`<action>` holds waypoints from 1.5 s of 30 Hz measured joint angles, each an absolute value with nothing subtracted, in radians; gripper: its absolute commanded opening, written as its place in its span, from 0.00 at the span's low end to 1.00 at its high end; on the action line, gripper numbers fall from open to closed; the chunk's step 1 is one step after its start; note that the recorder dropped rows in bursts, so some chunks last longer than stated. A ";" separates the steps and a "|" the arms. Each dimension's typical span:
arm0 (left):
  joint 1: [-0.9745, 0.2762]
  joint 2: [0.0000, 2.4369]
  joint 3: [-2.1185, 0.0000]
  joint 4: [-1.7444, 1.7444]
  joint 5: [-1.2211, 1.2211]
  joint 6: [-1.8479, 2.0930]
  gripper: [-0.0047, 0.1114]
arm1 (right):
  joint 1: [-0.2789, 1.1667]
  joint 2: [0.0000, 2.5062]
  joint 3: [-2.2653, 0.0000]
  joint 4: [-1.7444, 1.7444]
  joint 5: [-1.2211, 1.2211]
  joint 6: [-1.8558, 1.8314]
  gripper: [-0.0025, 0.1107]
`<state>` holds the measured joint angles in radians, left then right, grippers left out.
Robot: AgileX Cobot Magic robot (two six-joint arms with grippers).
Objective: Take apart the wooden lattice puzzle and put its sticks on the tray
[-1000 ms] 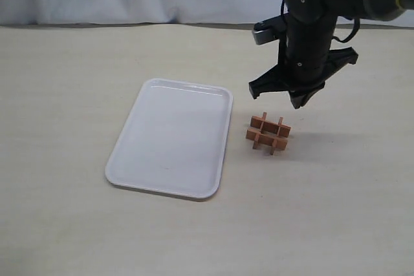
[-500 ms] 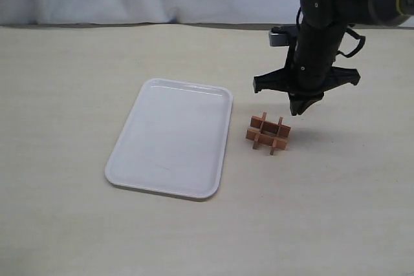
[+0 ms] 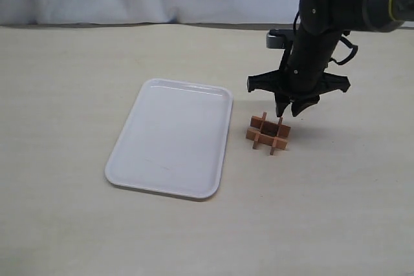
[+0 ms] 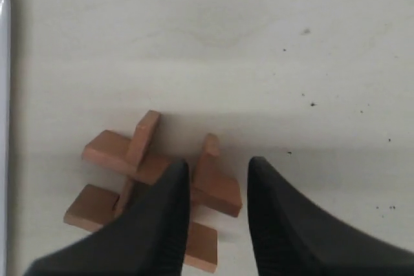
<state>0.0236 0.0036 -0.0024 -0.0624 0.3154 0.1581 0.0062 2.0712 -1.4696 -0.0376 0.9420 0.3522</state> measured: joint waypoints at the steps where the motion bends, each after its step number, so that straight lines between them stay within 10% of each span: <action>1: 0.024 0.004 -0.002 -0.062 0.315 0.158 0.04 | 0.006 2.076 -1.470 -0.036 0.933 0.352 0.29; 13: 0.024 0.004 -0.002 -0.062 0.315 0.158 0.04 | 0.006 2.133 -1.470 -0.012 0.864 0.419 0.29; 17: 0.024 0.004 -0.002 -0.062 0.315 0.158 0.04 | 0.006 2.141 -1.470 -0.012 0.872 0.430 0.06; 45: 0.024 0.004 -0.002 -0.062 0.315 0.158 0.04 | 0.006 2.141 -1.481 -0.012 0.891 0.409 0.06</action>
<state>0.0236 0.0036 -0.0024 -0.0624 0.3154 0.1581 0.0062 2.1413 -1.4808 -0.0119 0.8912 0.4087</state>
